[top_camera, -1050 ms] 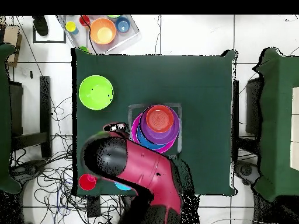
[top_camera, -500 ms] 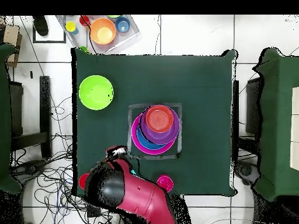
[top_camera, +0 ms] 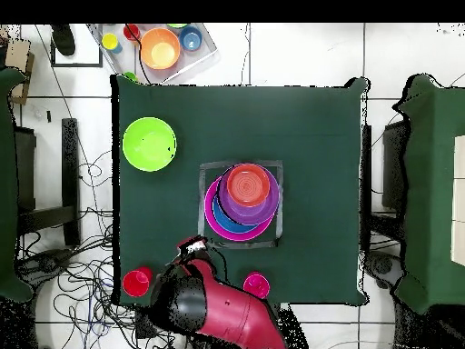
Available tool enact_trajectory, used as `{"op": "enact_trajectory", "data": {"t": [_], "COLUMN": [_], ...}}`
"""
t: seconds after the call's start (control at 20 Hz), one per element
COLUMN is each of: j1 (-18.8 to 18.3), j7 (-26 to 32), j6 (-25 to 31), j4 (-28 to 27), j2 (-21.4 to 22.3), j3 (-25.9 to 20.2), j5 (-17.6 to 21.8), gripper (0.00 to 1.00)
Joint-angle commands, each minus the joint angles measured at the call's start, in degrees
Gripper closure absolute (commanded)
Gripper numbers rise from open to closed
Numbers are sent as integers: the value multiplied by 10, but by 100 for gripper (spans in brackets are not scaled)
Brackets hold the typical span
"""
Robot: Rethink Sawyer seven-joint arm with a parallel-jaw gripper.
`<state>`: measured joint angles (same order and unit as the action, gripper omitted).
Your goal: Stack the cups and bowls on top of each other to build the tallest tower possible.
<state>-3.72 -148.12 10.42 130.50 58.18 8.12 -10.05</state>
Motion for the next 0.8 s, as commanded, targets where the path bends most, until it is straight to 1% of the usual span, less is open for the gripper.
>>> {"op": "enact_trajectory", "data": {"t": [0.05,0.25,0.35,0.4,0.45,0.55,0.7,0.8], "j1": [-31,-22,-2,14,21,26,41,37], "j7": [17,-17,-30,-37,-40,-47,-46,-41], "j6": [-53,-35,-34,-35,-40,-53,-70,-88], "j4": [39,40,28,17,12,5,-13,-15], "j2": [-53,-47,-59,-70,-77,-95,-126,-142], "j3": [-93,-101,-89,-78,-74,-76,-62,-65], "j5": [76,62,58,55,54,49,51,58], "gripper": [0,0,0,0,0,0,0,0]}}
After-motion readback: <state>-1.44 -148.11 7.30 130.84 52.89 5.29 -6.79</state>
